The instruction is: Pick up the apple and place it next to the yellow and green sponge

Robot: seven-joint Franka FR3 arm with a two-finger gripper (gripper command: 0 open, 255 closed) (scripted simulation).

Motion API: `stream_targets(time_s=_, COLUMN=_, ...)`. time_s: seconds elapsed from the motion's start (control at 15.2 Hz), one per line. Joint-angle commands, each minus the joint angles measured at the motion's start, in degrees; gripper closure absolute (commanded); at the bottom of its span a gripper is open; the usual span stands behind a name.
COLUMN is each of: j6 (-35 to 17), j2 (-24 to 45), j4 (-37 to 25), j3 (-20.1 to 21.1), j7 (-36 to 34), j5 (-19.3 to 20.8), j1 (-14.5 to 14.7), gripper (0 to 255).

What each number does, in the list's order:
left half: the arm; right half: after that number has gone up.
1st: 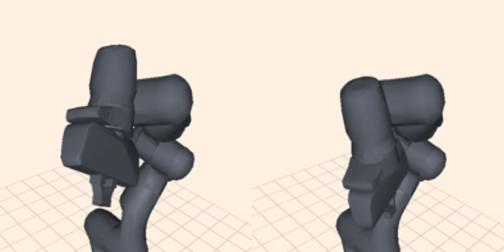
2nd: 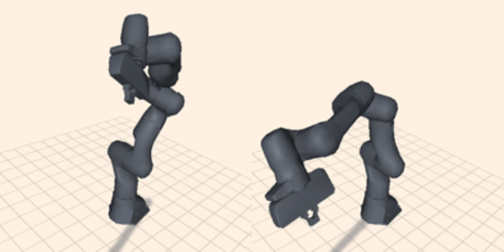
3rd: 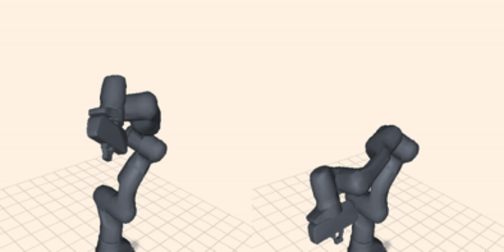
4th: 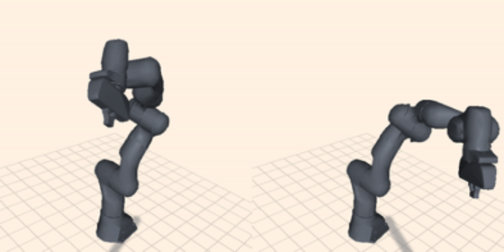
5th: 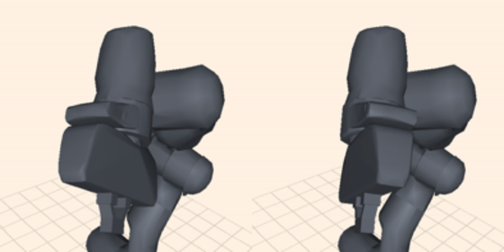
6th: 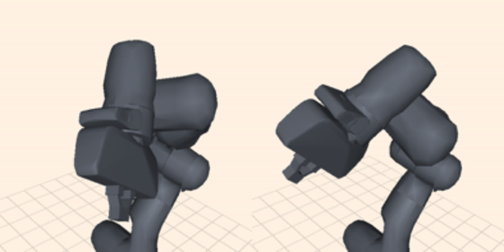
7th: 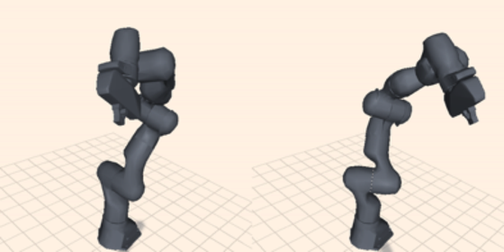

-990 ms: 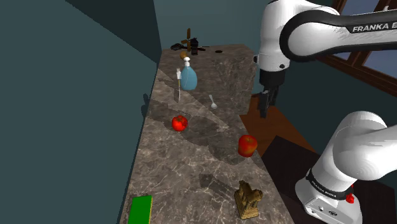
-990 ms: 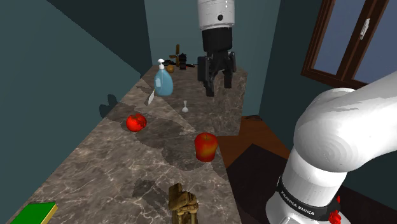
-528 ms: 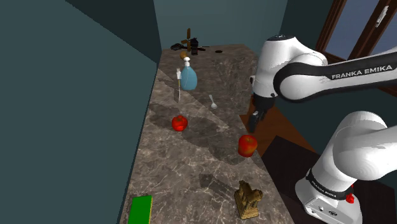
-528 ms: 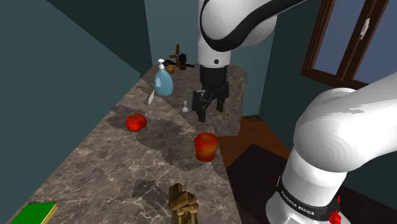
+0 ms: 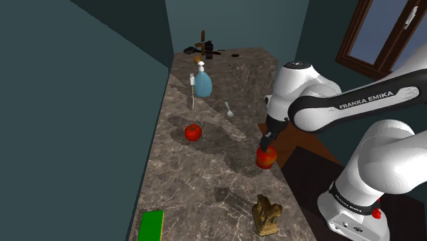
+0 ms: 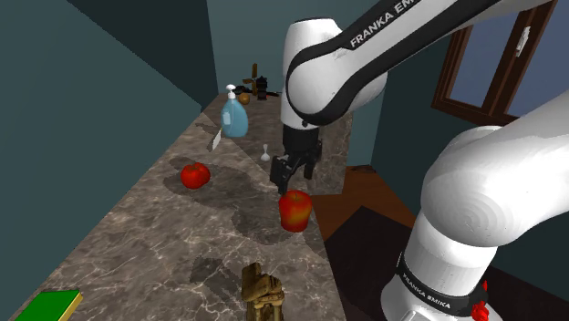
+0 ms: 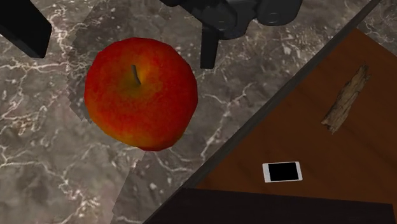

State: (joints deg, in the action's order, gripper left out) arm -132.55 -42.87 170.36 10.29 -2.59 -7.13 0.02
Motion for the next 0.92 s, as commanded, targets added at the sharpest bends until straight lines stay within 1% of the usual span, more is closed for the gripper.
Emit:
stream_targets(time_s=0.0, j6=-2.52, j2=1.51, j4=0.88, j3=0.15, j7=0.07, j5=-0.11, j1=-0.06, gripper=0)
stream_targets(time_s=0.07, j6=-3.23, j2=2.03, j4=1.08, j3=0.21, j7=0.06, j5=-0.15, j1=-0.08, gripper=0)
stream_targets(time_s=0.59, j6=-3.22, j2=2.02, j4=1.08, j3=0.21, j7=0.06, j5=-0.15, j1=-0.08, gripper=0)
stream_targets(time_s=0.66, j6=-3.22, j2=2.02, j4=1.08, j3=0.21, j7=0.06, j5=-0.15, j1=-0.08, gripper=255)
stream_targets(time_s=0.86, j6=-3.22, j2=2.02, j4=1.08, j3=0.21, j7=0.06, j5=-0.15, j1=-0.08, gripper=255)
